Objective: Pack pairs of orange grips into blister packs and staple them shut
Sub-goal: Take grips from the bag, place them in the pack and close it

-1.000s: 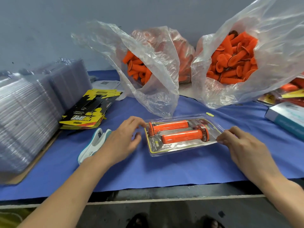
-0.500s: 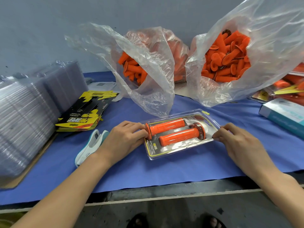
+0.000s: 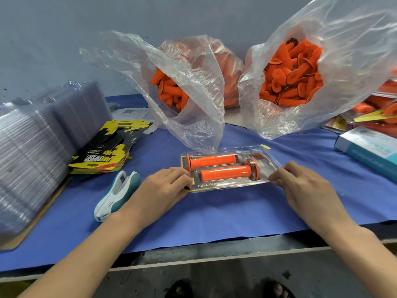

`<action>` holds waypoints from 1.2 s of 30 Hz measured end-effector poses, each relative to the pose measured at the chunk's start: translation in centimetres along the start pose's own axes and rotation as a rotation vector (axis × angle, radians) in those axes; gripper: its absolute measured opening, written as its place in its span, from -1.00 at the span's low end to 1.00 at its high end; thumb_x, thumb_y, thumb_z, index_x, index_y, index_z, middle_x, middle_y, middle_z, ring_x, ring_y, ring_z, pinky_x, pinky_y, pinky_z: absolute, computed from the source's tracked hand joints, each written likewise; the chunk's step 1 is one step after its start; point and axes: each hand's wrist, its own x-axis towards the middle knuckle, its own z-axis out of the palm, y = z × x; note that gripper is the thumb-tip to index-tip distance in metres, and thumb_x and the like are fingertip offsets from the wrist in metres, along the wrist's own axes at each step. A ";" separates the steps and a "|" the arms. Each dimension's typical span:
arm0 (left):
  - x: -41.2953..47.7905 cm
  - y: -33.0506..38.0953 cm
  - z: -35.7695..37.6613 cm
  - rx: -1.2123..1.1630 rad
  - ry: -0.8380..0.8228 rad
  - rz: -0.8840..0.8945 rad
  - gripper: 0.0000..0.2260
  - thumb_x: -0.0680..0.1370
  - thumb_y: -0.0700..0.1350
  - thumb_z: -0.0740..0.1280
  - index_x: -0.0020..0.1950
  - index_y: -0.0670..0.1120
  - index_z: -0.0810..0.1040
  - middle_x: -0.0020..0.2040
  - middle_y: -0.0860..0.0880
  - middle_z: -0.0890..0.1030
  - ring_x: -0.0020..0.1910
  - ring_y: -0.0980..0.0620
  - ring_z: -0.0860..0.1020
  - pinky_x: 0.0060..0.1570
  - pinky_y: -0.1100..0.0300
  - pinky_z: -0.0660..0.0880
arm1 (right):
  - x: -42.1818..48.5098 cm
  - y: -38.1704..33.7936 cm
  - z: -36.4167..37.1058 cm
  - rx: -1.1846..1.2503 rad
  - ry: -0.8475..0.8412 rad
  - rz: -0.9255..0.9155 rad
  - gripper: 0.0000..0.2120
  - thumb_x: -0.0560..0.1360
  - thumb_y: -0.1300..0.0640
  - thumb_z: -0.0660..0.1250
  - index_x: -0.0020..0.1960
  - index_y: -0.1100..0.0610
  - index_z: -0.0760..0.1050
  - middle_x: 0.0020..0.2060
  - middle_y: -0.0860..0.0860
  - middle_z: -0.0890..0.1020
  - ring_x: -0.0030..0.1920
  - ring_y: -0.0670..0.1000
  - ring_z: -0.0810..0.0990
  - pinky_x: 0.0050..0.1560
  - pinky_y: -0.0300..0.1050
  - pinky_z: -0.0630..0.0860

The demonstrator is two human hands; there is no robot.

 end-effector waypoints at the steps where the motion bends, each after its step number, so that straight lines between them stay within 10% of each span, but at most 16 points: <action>1: 0.0 -0.1 0.0 0.007 -0.008 -0.001 -0.91 0.56 -0.18 0.35 -0.09 -0.18 0.59 0.01 -0.07 0.64 -0.09 -0.10 0.62 -0.10 0.06 0.58 | 0.0 -0.1 0.0 -0.011 0.012 -0.012 -0.86 0.41 0.31 0.49 -0.11 0.12 0.62 -0.25 0.08 0.55 -0.32 0.21 0.55 -0.40 0.02 0.50; 17: -0.1 -0.4 0.1 0.002 -0.116 0.017 -0.96 0.56 -0.28 0.36 -0.08 -0.18 0.54 -0.03 -0.08 0.57 -0.04 -0.11 0.56 -0.40 -0.01 0.52 | 0.8 -4.7 1.0 -0.021 0.043 -0.328 -0.85 0.54 0.16 0.34 0.09 0.02 0.59 -0.12 0.00 0.56 -0.16 0.12 0.53 -0.07 0.02 0.46; 22: -0.1 -0.7 -0.2 -0.018 -0.157 -0.077 -0.95 0.56 -0.28 0.35 -0.08 -0.16 0.52 -0.01 -0.07 0.58 -0.03 -0.12 0.57 -0.21 -0.05 0.56 | 2.2 -7.3 1.5 -0.004 0.010 -0.360 -0.68 0.32 0.32 0.51 0.00 0.03 0.62 -0.16 -0.02 0.57 -0.20 0.08 0.54 -0.21 -0.05 0.46; 25: -1.0 -1.1 -1.0 0.014 -0.192 -0.151 -0.78 0.47 -0.22 0.46 0.09 -0.10 0.58 0.19 -0.05 0.57 0.26 -0.12 0.52 0.24 0.02 0.48 | 2.6 -8.1 1.8 -0.007 -0.002 -0.387 -0.69 0.30 0.32 0.49 -0.02 0.04 0.63 -0.17 -0.02 0.58 -0.20 0.08 0.56 -0.21 -0.06 0.46; 32: -5.0 -2.2 -3.6 0.229 -0.358 -1.173 -0.24 0.49 0.34 0.26 0.50 -0.11 0.15 0.36 -0.20 0.33 0.32 -0.26 0.34 0.22 -0.11 0.35 | 2.7 -9.1 2.4 0.009 0.020 -0.333 -0.69 0.32 0.31 0.49 0.01 0.05 0.65 -0.17 -0.01 0.57 -0.19 0.09 0.56 -0.21 -0.06 0.46; 36: -5.0 -2.7 -3.3 0.076 -0.383 -1.249 -0.50 0.54 0.24 0.26 0.20 -0.17 0.38 0.15 -0.20 0.52 0.10 -0.20 0.47 0.02 -0.04 0.44 | 2.6 -9.5 2.6 0.025 0.038 -0.299 -0.70 0.33 0.29 0.51 0.01 0.03 0.65 -0.17 -0.01 0.57 -0.19 0.08 0.56 -0.21 -0.06 0.47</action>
